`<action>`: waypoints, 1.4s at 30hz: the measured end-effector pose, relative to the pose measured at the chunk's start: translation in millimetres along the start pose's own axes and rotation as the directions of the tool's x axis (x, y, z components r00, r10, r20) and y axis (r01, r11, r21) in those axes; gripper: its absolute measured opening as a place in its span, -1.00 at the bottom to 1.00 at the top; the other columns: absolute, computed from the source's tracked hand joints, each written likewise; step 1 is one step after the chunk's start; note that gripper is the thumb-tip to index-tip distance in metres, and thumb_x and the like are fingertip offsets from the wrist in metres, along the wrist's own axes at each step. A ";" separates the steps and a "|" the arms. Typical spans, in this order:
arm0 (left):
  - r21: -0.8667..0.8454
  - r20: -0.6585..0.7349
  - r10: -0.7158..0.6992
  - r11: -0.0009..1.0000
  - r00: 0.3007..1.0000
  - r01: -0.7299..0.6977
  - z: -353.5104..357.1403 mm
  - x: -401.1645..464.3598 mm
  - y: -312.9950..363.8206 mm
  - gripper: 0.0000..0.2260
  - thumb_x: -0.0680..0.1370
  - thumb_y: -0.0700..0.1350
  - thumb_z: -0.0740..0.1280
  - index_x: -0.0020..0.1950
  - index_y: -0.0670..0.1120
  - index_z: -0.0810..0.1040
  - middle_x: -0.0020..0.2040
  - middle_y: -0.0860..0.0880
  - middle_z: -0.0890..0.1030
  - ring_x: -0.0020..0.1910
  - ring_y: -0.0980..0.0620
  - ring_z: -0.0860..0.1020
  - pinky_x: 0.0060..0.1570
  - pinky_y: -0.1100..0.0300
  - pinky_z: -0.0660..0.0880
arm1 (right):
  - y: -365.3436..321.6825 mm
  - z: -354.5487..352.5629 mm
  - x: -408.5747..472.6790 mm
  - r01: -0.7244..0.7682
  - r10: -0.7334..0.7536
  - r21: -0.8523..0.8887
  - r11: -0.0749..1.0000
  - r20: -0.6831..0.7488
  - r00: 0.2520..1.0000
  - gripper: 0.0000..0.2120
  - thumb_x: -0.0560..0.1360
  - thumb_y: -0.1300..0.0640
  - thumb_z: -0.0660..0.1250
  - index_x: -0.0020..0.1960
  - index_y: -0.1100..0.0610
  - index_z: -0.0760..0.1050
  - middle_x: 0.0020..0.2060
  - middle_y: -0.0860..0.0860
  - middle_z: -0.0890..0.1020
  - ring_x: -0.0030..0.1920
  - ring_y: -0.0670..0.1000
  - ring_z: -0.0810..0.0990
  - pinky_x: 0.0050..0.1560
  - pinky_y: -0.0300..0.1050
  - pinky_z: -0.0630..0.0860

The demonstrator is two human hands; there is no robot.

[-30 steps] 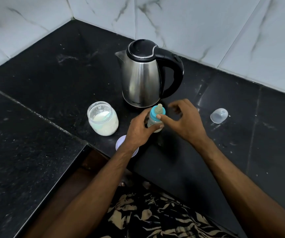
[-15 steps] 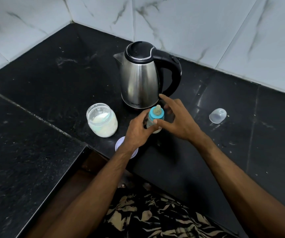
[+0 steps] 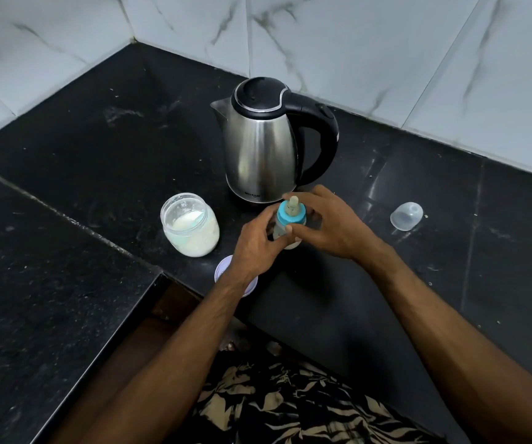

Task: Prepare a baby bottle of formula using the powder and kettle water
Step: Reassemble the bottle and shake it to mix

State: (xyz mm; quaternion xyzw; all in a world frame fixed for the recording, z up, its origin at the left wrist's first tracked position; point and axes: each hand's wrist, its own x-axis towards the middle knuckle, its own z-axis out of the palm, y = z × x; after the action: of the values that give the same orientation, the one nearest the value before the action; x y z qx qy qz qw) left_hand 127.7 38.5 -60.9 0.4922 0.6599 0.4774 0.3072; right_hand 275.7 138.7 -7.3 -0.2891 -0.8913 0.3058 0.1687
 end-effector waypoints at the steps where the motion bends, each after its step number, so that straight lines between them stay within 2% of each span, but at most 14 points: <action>1: 0.009 0.001 0.003 1.000 1.000 -0.003 0.0 -0.2 0.0 -0.46 0.48 -0.05 0.51 0.42 -0.04 0.45 0.22 0.16 0.59 0.20 0.28 0.55 0.20 0.36 0.48 | -1.7 1.4 0.0 0.007 -0.007 0.004 1.000 -0.016 1.000 -0.48 0.44 -0.04 0.48 0.34 0.06 0.46 0.06 -0.04 0.56 0.02 -0.13 0.51 0.11 -0.10 0.54; 5: 0.017 0.000 -0.005 1.000 1.000 0.005 -0.3 0.2 -1.1 -0.49 0.49 -0.12 0.51 0.41 -0.03 0.45 0.13 0.29 0.56 0.15 0.41 0.52 0.13 0.45 0.45 | -8.7 11.7 -1.4 -0.122 0.132 0.096 0.988 -0.104 0.986 -0.47 0.34 -0.14 0.55 0.16 0.05 0.43 -0.01 -0.19 0.56 -0.07 -0.22 0.54 -0.07 -0.38 0.47; 10: 0.009 -0.003 0.012 1.000 1.000 -0.012 -0.5 -0.3 -0.5 -0.54 0.52 -0.10 0.48 0.39 0.01 0.45 0.14 0.28 0.56 0.17 0.38 0.54 0.14 0.43 0.46 | -6.6 -7.5 2.5 -0.040 0.047 -0.084 0.996 0.078 0.996 -0.29 0.39 -0.20 0.48 0.43 0.02 0.33 0.22 -0.05 0.56 0.18 -0.07 0.51 0.19 -0.11 0.49; 12: -0.005 -0.003 0.015 1.000 1.000 -0.015 0.1 -0.1 -0.8 -0.51 0.50 -0.06 0.49 0.40 -0.01 0.46 0.17 0.21 0.59 0.20 0.30 0.55 0.18 0.35 0.49 | -4.8 -10.1 5.9 0.005 0.004 -0.066 0.998 0.136 0.991 -0.36 0.44 -0.11 0.46 0.44 0.02 0.35 0.22 -0.04 0.57 0.19 -0.07 0.51 0.24 -0.03 0.49; 14: -0.015 -0.003 0.016 1.000 1.000 -0.016 0.1 -0.6 -0.6 -0.49 0.48 -0.06 0.51 0.40 -0.01 0.46 0.17 0.20 0.60 0.20 0.28 0.56 0.19 0.33 0.50 | -6.0 -4.4 6.6 -0.011 0.012 -0.016 1.000 0.072 0.997 -0.50 0.42 -0.09 0.49 0.28 0.05 0.45 0.07 -0.11 0.60 0.02 -0.13 0.55 0.10 -0.04 0.56; 17: -0.011 -0.007 0.017 1.000 1.000 -0.017 0.2 -0.6 -1.3 -0.49 0.48 -0.11 0.51 0.40 -0.01 0.46 0.15 0.25 0.58 0.17 0.37 0.54 0.15 0.40 0.47 | -11.9 11.4 0.5 -0.162 0.165 0.045 0.986 -0.078 0.983 -0.49 0.36 -0.18 0.52 0.14 0.02 0.40 -0.06 -0.21 0.54 -0.15 -0.23 0.52 -0.11 -0.30 0.52; 19: -0.007 -0.012 0.019 1.000 1.000 -0.019 0.2 -0.8 -1.1 -0.50 0.49 -0.10 0.50 0.40 -0.02 0.47 0.17 0.23 0.58 0.17 0.36 0.54 0.15 0.41 0.47 | -12.8 16.3 -2.4 -0.167 0.169 0.026 0.986 -0.118 0.979 -0.45 0.35 -0.23 0.51 0.16 0.00 0.37 -0.04 -0.21 0.55 -0.12 -0.20 0.54 -0.09 -0.28 0.51; 23: -0.015 0.002 0.009 1.000 1.000 -0.009 -0.9 0.0 -0.5 -0.51 0.50 -0.08 0.49 0.41 0.00 0.46 0.15 0.23 0.59 0.19 0.32 0.55 0.14 0.40 0.47 | -9.2 -2.4 2.8 -0.054 0.058 -0.070 0.996 0.061 0.996 -0.32 0.44 -0.22 0.42 0.44 0.00 0.28 0.16 -0.08 0.59 0.09 -0.10 0.55 0.13 -0.09 0.53; 26: -0.003 0.004 0.012 1.000 1.000 -0.012 -0.1 -0.6 -1.0 -0.50 0.49 -0.10 0.50 0.40 0.00 0.46 0.13 0.26 0.58 0.18 0.34 0.55 0.16 0.38 0.48 | -9.7 -1.9 4.0 -0.057 0.061 -0.079 0.995 0.051 0.997 -0.50 0.46 -0.16 0.44 0.26 0.06 0.41 0.07 -0.07 0.63 -0.01 -0.09 0.59 0.04 -0.02 0.60; 30: 0.022 0.008 0.014 1.000 1.000 -0.015 -0.1 -0.6 -1.1 -0.49 0.49 -0.12 0.50 0.41 0.00 0.45 0.13 0.31 0.54 0.15 0.43 0.51 0.14 0.44 0.46 | -14.9 13.0 1.4 -0.190 0.179 -0.104 0.976 -0.104 0.978 -0.41 0.36 -0.29 0.46 0.14 0.09 0.39 -0.06 -0.11 0.59 -0.14 -0.11 0.57 -0.15 -0.17 0.56; 32: 0.024 0.005 0.016 1.000 1.000 -0.017 -0.8 0.1 -0.8 -0.49 0.49 -0.11 0.50 0.41 0.00 0.45 0.14 0.28 0.56 0.16 0.40 0.52 0.14 0.42 0.47 | -14.6 8.9 2.0 -0.116 0.104 -0.136 0.984 -0.092 0.990 -0.39 0.36 -0.31 0.45 0.19 0.07 0.40 -0.01 -0.11 0.59 -0.08 -0.11 0.55 -0.09 -0.19 0.53; 36: 0.014 0.004 0.024 1.000 1.000 -0.024 -1.8 -0.5 -1.6 -0.49 0.49 -0.10 0.50 0.41 0.00 0.46 0.16 0.21 0.60 0.18 0.31 0.56 0.18 0.33 0.50 | -7.9 -6.3 9.8 0.002 0.014 -0.163 0.987 0.101 0.995 -0.39 0.44 -0.25 0.39 0.37 0.02 0.37 0.18 -0.02 0.57 0.14 -0.03 0.54 0.17 0.00 0.53; 39: 0.008 -0.001 0.025 1.000 1.000 -0.025 -0.3 -1.0 -2.0 -0.49 0.48 -0.12 0.51 0.41 0.01 0.46 0.17 0.19 0.61 0.18 0.28 0.57 0.18 0.31 0.51 | -6.8 6.7 8.1 -0.030 0.031 -0.155 0.988 0.001 1.000 -0.56 0.44 -0.24 0.38 0.12 0.05 0.43 -0.02 -0.08 0.56 -0.06 -0.08 0.54 -0.03 -0.06 0.55; 42: 0.023 -0.014 0.030 0.999 0.999 -0.030 0.6 -0.8 -1.7 -0.49 0.48 -0.11 0.51 0.41 0.01 0.47 0.18 0.20 0.60 0.18 0.30 0.56 0.18 0.32 0.50 | -9.6 20.3 3.0 -0.090 0.071 -0.139 0.986 -0.135 0.988 -0.56 0.44 -0.23 0.42 0.07 0.07 0.41 -0.08 -0.13 0.51 -0.13 -0.11 0.49 -0.14 -0.20 0.43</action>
State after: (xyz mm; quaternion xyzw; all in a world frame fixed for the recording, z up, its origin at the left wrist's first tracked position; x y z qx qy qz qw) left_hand 127.9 37.9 -62.8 0.5022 0.6599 0.4780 0.2896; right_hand 259.8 125.3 -16.1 -0.3556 -0.8859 0.2276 0.1922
